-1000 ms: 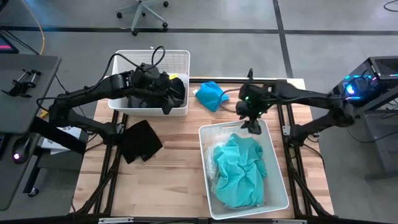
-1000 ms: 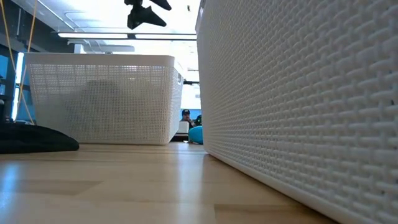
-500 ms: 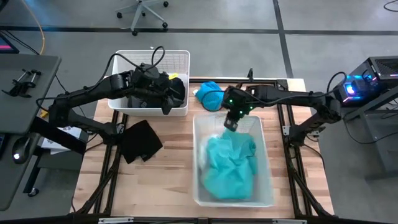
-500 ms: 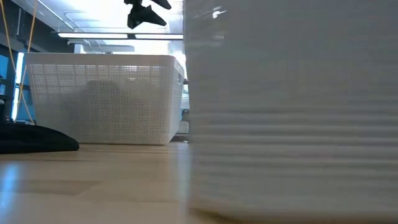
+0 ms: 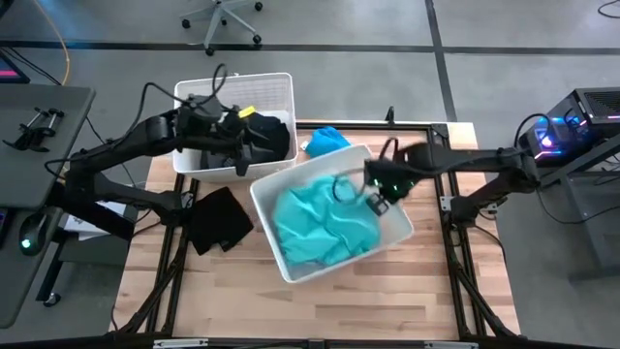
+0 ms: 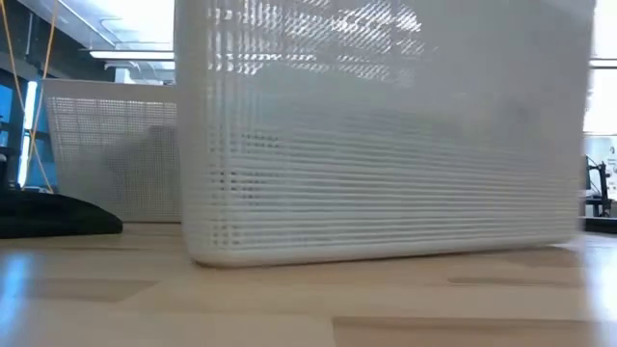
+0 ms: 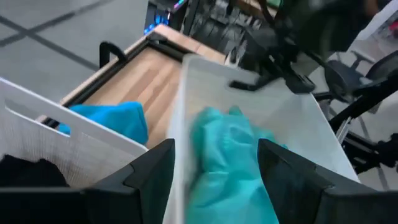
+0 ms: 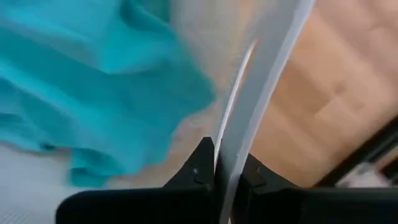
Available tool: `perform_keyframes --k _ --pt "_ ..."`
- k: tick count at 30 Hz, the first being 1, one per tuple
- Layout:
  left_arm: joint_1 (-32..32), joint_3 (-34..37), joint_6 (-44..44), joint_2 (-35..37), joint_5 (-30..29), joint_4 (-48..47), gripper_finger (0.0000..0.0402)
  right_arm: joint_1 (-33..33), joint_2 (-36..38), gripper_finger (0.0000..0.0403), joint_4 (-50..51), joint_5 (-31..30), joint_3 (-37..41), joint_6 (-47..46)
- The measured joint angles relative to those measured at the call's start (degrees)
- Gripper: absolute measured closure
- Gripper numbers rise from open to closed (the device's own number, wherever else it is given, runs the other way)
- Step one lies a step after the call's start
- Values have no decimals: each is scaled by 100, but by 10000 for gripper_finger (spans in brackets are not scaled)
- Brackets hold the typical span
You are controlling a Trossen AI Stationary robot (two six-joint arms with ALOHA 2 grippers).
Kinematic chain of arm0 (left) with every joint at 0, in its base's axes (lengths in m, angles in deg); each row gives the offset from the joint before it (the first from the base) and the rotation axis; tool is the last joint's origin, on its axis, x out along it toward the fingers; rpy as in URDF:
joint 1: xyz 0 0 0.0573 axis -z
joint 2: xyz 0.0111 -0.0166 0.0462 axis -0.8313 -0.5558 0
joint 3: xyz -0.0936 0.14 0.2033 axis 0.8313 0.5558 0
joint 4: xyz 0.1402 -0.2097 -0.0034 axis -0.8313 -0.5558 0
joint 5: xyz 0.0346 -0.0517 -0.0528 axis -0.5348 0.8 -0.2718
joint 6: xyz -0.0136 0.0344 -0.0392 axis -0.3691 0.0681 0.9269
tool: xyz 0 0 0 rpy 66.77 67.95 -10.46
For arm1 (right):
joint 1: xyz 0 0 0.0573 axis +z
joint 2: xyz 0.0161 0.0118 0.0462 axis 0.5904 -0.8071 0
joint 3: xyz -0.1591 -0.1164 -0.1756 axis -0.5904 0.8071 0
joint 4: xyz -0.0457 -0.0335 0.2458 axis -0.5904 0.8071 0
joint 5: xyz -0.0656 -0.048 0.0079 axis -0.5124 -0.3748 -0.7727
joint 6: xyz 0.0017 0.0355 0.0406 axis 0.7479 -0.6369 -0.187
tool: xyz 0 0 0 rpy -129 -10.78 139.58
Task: Sort clothes
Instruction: Move the bottom white bin
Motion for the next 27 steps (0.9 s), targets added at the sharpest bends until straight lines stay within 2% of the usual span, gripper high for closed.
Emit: perform_keyframes --k 3,7,10,13,17,22,24,27 --pt "0 0 -20 145 -10 40 186 558 10 402 -197 314 0 -773" --pt "0 0 -50 262 -12 235 186 1213 -182 403 -961 608 2 -1930" --pt "0 0 -109 284 -13 341 186 1456 -399 403 -1788 648 2 -2700" --pt "0 0 -271 287 -13 382 186 1473 -718 403 -2663 614 -8 -3044" --pt "0 0 -407 287 -13 379 186 1284 -1062 402 -3646 553 -35 -3136" --pt "0 0 -409 287 123 377 186 981 -1084 388 -3894 388 -24 -2838" --pt "4 0 -409 287 131 375 186 845 -1053 366 -3822 399 -49 -2514" --pt "4 0 -406 287 137 369 186 608 -934 310 -3707 774 -117 -1965"
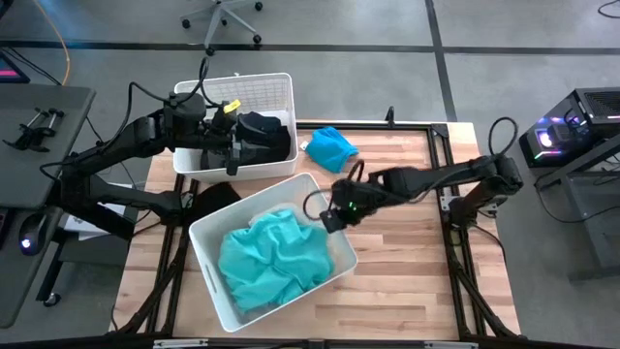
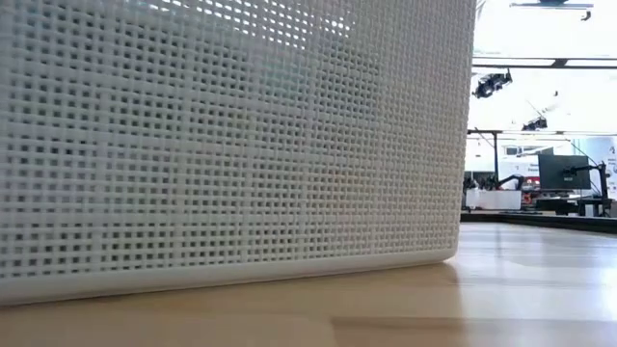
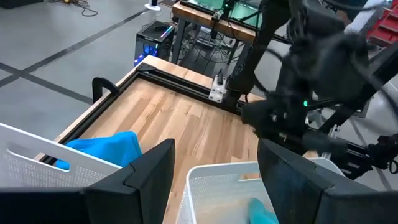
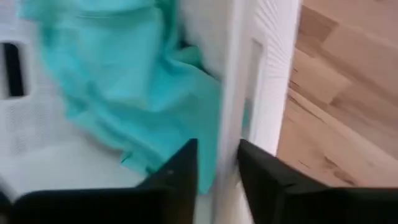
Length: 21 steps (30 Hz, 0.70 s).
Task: Sort clothes
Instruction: Move the bottom white bin, then put the blue shirt into the bottom white bin
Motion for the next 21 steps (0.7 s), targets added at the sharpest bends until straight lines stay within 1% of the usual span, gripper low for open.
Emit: perform_keyframes --k 5,7,9,11,13,15,17,19,21 --pt "2 0 111 7 0 0 186 -487 330 198 360 740 -228 1257" --pt "6 0 163 7 0 0 186 -731 483 163 582 973 -370 1914" --pt "34 0 208 7 -17 0 186 -1060 639 141 957 1060 -557 2688" --pt "69 0 211 4 -68 0 186 -1429 746 129 1329 878 -718 3664" --pt "100 0 250 0 -189 0 186 -1794 801 127 1530 380 -759 4776" --pt "152 0 373 -2 -419 0 186 -2182 837 128 1438 -140 -620 5847" --pt "182 0 512 -2 -611 0 186 -2562 844 130 1056 -409 -295 6821" --pt "218 0 659 -2 -772 0 186 -2938 829 132 344 -390 252 7653" --pt "248 0 808 -2 -877 0 186 -3290 820 132 -534 -274 908 8100"
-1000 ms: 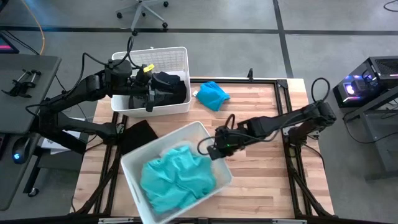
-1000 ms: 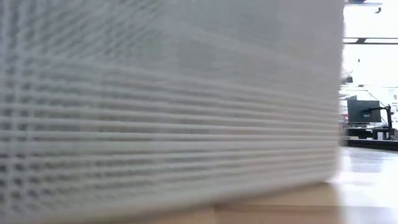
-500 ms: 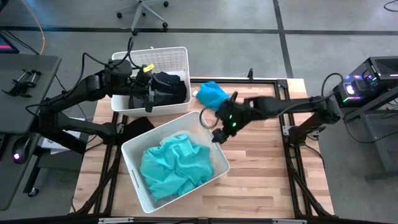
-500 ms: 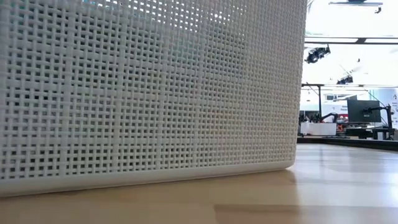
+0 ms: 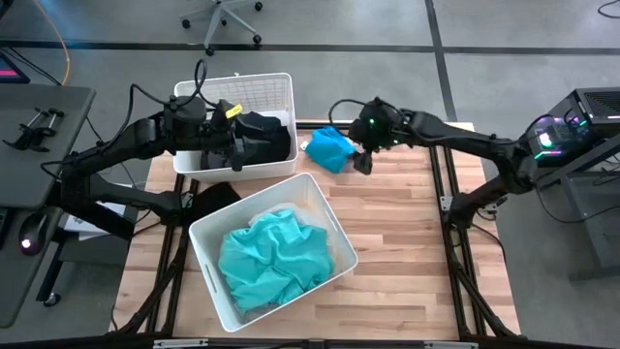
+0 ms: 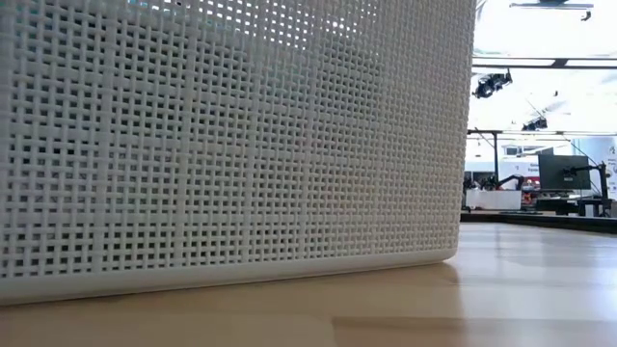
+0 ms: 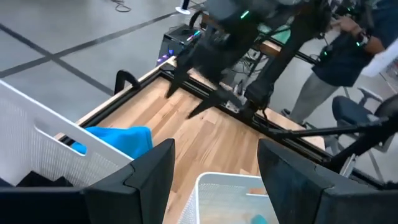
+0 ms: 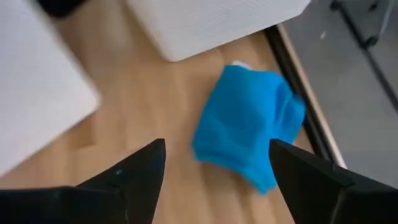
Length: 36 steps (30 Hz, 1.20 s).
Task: Sort clothes
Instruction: Put the blue shirt into the bottom white bin
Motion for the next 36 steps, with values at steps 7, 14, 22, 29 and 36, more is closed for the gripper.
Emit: perform_keyframes --k 7,14,22,29,36 --pt "152 0 435 0 -493 0 186 -818 -71 132 -3203 148 1964 -239" --pt "191 0 732 0 -950 0 186 -1005 -689 133 -4630 223 2588 -916" --pt "187 0 865 0 -1252 0 186 -1069 -1794 140 -4739 465 2261 -986" --pt "191 0 1028 0 -1355 0 186 -1068 -2100 271 -4158 567 2157 -1025" --pt "191 2 1145 -9 -1372 -118 186 -1068 -1720 383 -3117 554 2192 -1042"
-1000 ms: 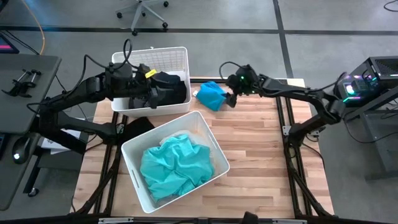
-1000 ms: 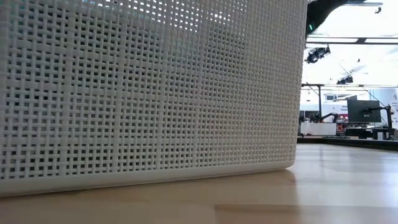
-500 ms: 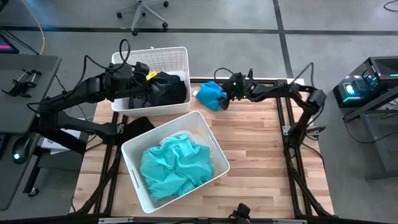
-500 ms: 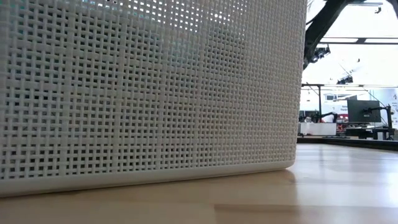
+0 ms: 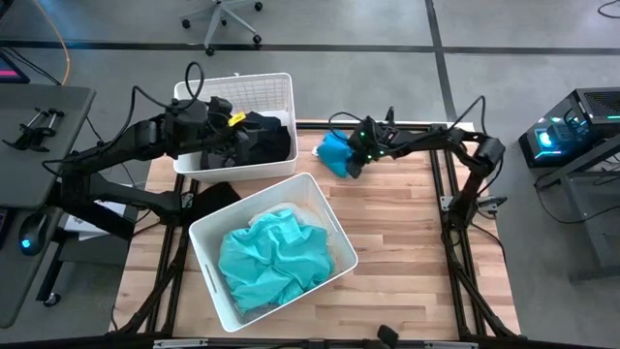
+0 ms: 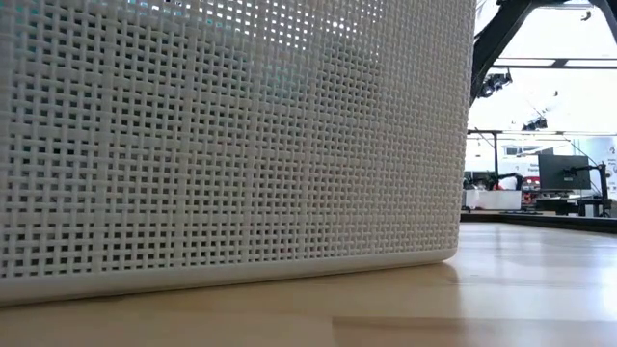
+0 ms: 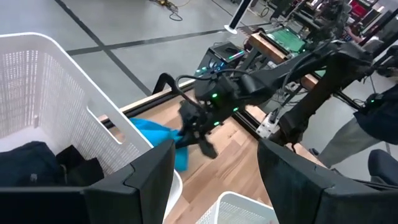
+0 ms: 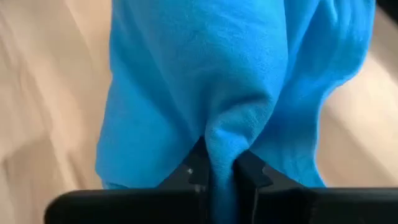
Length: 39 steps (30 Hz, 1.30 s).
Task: Sort clothes
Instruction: Put the blue shirt into the bottom white bin
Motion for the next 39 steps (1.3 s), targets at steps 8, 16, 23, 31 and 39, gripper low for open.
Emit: perform_keyframes --k 8,16,23,31,39 --pt "134 2 -283 -2 2 -147 186 168 1879 396 2522 -480 22 -661" --pt "201 2 -444 -2 167 -138 186 1178 3820 400 4878 -1237 -1415 -2162" --pt "199 2 -645 -2 179 -120 186 2507 3635 401 4563 -1353 -3368 -2984" --pt "199 2 -1157 11 909 -49 186 3669 2189 402 3423 85 -4395 -2818" --pt "276 2 -1491 77 1488 -102 186 4234 628 402 2834 1341 -4503 -2773"
